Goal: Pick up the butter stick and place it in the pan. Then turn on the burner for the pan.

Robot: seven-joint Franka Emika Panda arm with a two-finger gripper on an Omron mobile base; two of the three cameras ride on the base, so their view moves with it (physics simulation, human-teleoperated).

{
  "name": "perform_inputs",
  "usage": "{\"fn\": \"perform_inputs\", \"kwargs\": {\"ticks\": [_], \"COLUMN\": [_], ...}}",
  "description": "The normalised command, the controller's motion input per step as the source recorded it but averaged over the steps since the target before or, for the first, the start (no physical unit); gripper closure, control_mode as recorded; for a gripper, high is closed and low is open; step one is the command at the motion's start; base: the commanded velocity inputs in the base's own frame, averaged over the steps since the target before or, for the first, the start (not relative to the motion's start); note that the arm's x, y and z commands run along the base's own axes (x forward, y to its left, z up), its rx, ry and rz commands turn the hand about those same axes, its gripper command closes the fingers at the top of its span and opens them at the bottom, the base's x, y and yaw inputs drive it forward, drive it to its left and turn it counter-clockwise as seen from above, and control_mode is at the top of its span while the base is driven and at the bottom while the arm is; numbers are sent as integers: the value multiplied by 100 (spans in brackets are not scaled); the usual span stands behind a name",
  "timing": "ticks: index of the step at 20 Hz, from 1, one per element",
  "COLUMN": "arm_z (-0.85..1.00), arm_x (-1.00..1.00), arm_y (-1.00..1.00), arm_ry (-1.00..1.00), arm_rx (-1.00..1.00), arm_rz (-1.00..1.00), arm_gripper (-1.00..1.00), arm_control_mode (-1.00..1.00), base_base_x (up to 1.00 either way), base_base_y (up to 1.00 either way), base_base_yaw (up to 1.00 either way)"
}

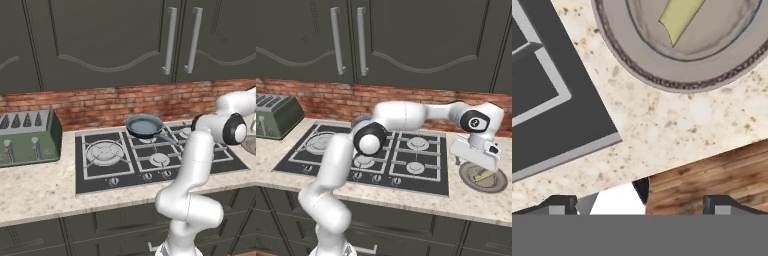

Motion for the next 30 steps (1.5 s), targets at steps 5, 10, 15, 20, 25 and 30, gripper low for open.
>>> {"fn": "perform_inputs", "kwargs": {"ticks": [5, 10, 15, 20, 25, 30], "arm_z": [-35, -41, -29, -22, -12, 0], "arm_x": [25, 20, 12, 2, 0, 0], "arm_y": [-8, 0, -4, -1, -1, 0], "arm_ry": [0, -2, -9, -9, -1, 0], "arm_rx": [0, 0, 0, 0, -2, -2], "arm_rz": [0, 0, 0, -2, -10, -16], "arm_gripper": [-100, -100, -100, -100, -100, -100], "arm_control_mode": [-100, -100, -100, -100, -100, -100], "base_base_x": [0, 0, 0, 0, 0, 0], "base_base_y": [0, 0, 0, 0, 0, 0], "base_base_yaw": [0, 0, 0, 0, 0, 0]}}
